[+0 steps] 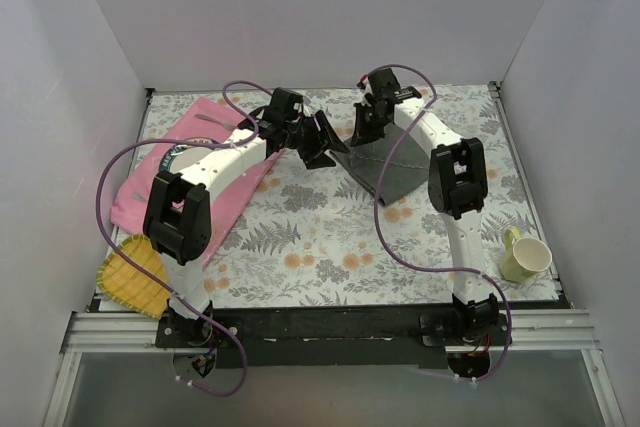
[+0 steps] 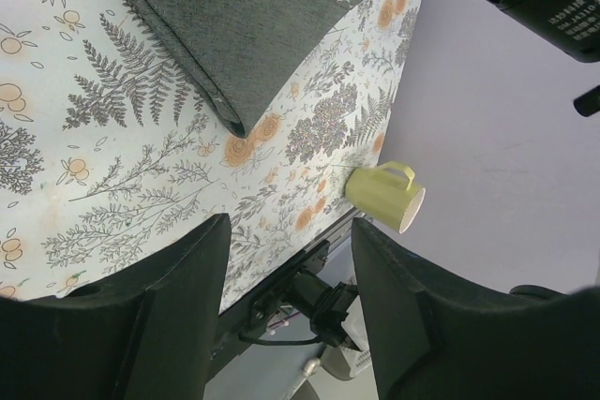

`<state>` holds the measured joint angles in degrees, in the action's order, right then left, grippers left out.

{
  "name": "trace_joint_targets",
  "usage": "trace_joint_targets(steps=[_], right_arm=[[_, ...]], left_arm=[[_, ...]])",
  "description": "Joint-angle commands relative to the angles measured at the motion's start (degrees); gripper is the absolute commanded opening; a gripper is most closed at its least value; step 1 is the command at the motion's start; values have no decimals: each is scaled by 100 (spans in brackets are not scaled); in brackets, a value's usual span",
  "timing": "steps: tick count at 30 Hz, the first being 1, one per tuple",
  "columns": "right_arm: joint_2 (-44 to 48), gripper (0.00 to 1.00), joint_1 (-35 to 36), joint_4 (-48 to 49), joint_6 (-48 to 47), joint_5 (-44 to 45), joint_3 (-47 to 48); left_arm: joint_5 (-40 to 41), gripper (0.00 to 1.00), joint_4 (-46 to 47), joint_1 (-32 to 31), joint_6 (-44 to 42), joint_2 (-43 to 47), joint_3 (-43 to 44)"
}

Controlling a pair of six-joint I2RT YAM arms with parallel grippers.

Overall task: Fold the napkin, place the utensils inside, and roll it up
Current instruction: Fold the napkin

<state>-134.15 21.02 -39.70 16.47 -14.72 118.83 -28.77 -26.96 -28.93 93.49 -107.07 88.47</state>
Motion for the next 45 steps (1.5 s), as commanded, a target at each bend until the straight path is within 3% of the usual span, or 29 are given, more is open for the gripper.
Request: trace_joint_targets(steps=[1, 2, 3, 6, 8, 13, 18, 23, 33, 45], right_arm=[[-208, 4, 78, 349, -30, -338, 343], [-269, 7, 96, 323, -30, -365, 552], [-392, 21, 139, 279, -21, -434, 676], [-533, 39, 166, 34, 58, -672, 1184], [-446, 44, 0, -247, 41, -603, 1345], [932, 50, -598, -512, -222, -164, 66], [2258, 51, -1345, -390, -662, 241, -1579], [2815, 47, -1714, -20, -882, 294, -2801], [2446, 27, -1987, 296, -733, -75, -3006], [1901, 20, -2049, 455, -698, 268, -2997]], left_arm=[[-14, 53, 59, 36, 20, 283, 21], [-5, 54, 77, 36, 20, 265, 22], [12, 54, 112, 36, 20, 257, 4], [30, 56, 366, 54, 90, 186, -31], [126, 56, 603, 54, 116, 99, -22], [-5, 52, 1603, 36, 467, -323, -22], [-23, 42, 2299, 10, 530, -1103, 214], [-40, 36, 2661, 10, 591, -1799, 785], [-6, 30, 2591, 80, 547, -2415, 1191], [-14, 29, 2345, 230, 486, -2793, 1226]])
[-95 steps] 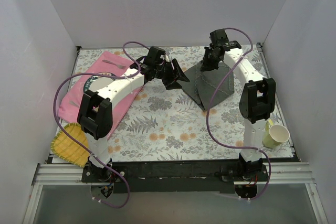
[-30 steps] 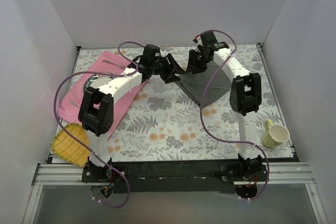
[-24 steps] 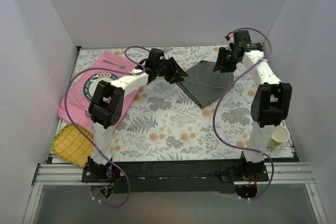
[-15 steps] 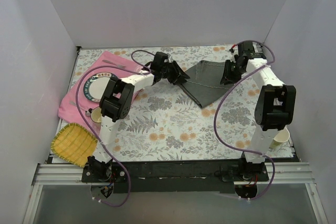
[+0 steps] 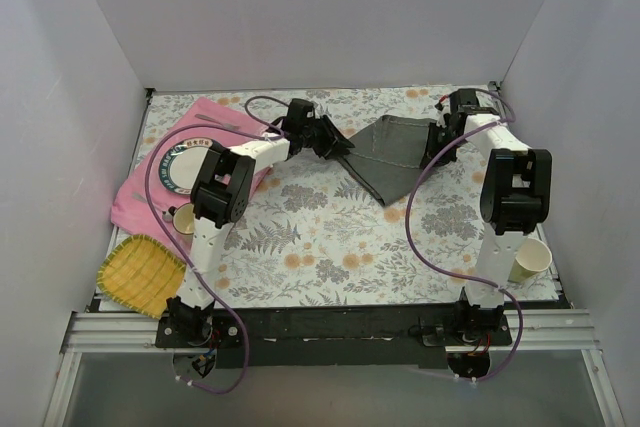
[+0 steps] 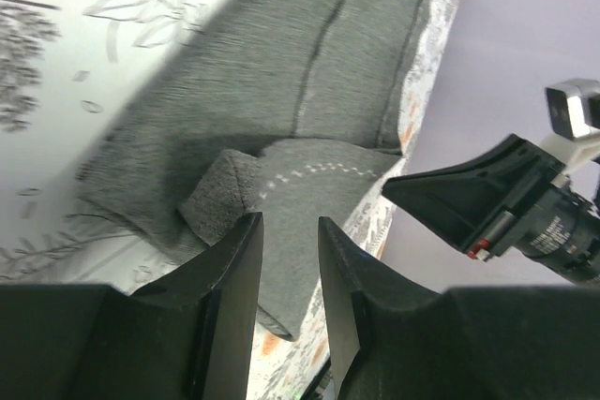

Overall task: Fold the napkin, place the utensils inside, and roll it up
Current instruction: Fold the napkin

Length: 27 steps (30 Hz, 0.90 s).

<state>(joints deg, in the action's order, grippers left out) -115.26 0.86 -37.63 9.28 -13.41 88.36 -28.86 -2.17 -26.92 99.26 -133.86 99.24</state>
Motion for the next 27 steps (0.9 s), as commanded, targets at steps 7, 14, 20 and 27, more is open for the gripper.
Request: trace_joint_targets(steps=[7, 14, 20, 27], right_arm=[[-224, 20, -34, 387, -198, 541, 68], [-304, 20, -34, 396, -268, 488, -11], [-111, 26, 133, -139, -409, 804, 752], [767, 64, 1081, -790, -743, 1779, 702]], left_arm=[[381, 25, -810, 143, -451, -158, 297], [346, 27, -968, 178, -364, -26, 516], [197, 34, -1523, 108, -189, 70, 1511], [451, 46, -2330, 46, -319, 1308, 870]])
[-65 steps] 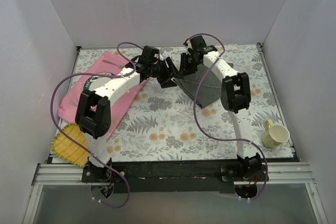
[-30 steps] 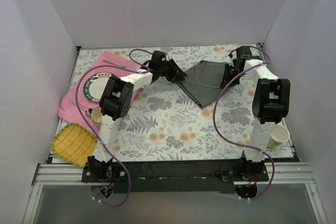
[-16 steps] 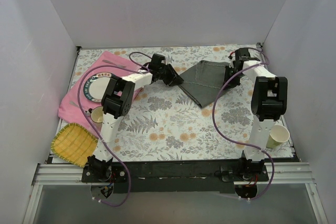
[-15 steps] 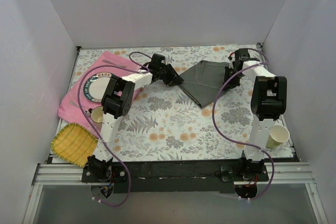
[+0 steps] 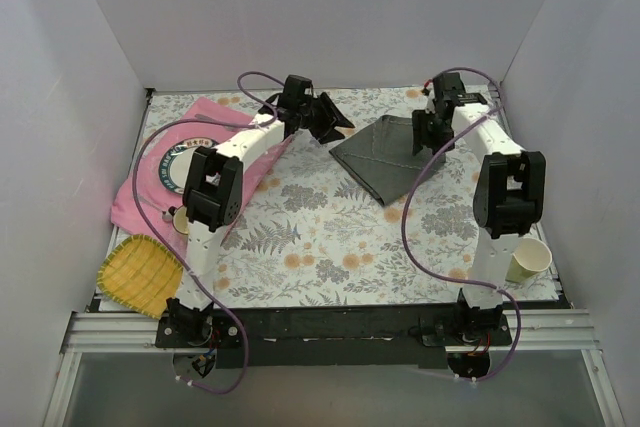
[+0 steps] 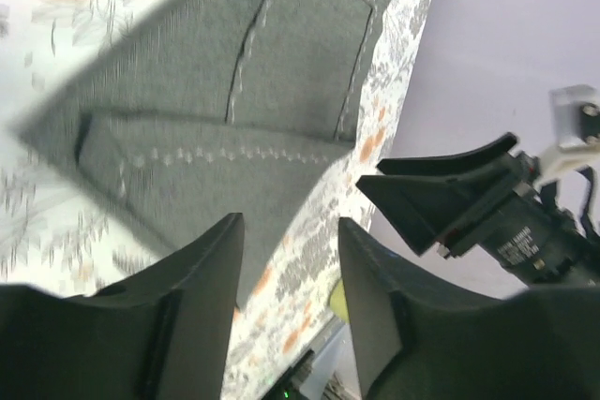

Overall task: Fold the napkin, place the utensils inside, and roll it up
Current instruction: Roll the napkin with the utensil

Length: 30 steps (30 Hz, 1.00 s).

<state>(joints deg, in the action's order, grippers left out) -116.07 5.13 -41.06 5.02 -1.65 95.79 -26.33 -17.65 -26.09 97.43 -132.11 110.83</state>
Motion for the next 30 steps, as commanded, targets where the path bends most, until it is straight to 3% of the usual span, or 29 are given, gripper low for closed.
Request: trace_joint_targets(steps=[1, 6, 7, 8, 10, 19, 23, 30], right_arm=[[1110, 66, 996, -403, -387, 709, -182], [1605, 69, 1859, 28, -826, 904, -956], [1623, 72, 2052, 28, -870, 851, -1000], [1623, 84, 2167, 71, -923, 851, -1053], [1579, 84, 2491, 168, -1116, 999, -1211], [1078, 70, 3231, 150, -1143, 1755, -1431], [937, 48, 3310, 177, -1196, 1826, -1528], [806, 47, 3512, 414, -1301, 2388, -1642]], left_arm=[[285, 46, -949, -37, -188, 1448, -385], [943, 45, -1539, -28, -110, 2689, -1755], [1041, 46, -1583, -28, -93, 2908, -1949], [1155, 46, -1723, -28, -66, 3224, -2125], [1305, 46, -1812, -19, 22, 3533, -2644], [1008, 42, -1382, -19, 434, 4238, -3927], [401, 37, -1039, -19, 855, 4080, -4182], [462, 36, -757, -2, 1042, 4036, -4420]])
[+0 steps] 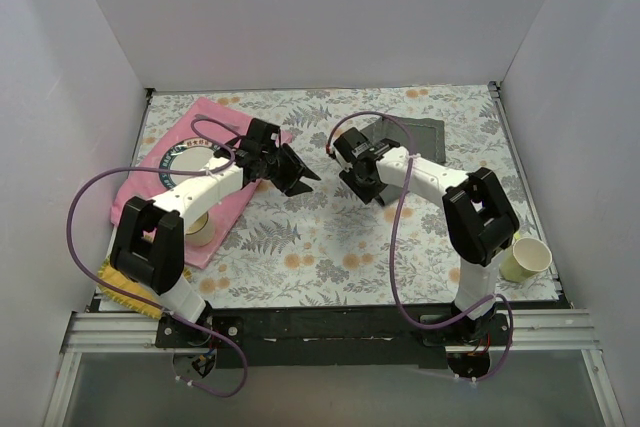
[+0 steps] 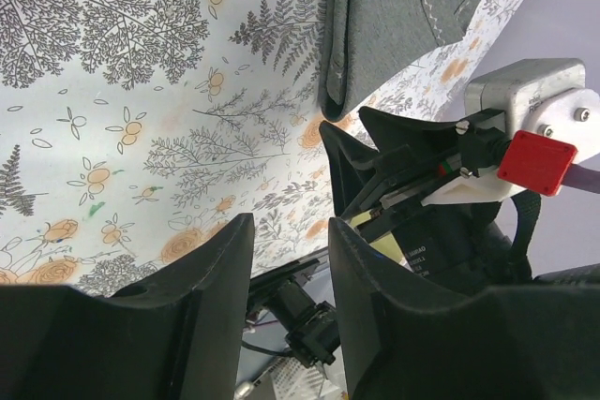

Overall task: Fold the napkin, place the utensils inside, and roll it up
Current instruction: Roll the napkin with the utensil

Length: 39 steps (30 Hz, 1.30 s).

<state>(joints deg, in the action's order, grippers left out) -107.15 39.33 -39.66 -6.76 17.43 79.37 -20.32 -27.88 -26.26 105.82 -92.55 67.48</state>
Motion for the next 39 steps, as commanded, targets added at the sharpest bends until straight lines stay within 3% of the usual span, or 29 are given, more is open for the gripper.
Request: trace_joint_targets(steps=[1, 18, 39], right_arm=[[-139, 48, 101, 292, -132, 620, -1], [-605, 48, 303, 758, -185, 1236, 43], [-877, 31, 549, 1760, -220, 2229, -572]], left_arm=[[-165, 36, 283, 24, 193, 45, -86], [-157, 34, 485, 323, 334, 501, -877], [-359, 34, 599, 701, 290, 598, -1053]])
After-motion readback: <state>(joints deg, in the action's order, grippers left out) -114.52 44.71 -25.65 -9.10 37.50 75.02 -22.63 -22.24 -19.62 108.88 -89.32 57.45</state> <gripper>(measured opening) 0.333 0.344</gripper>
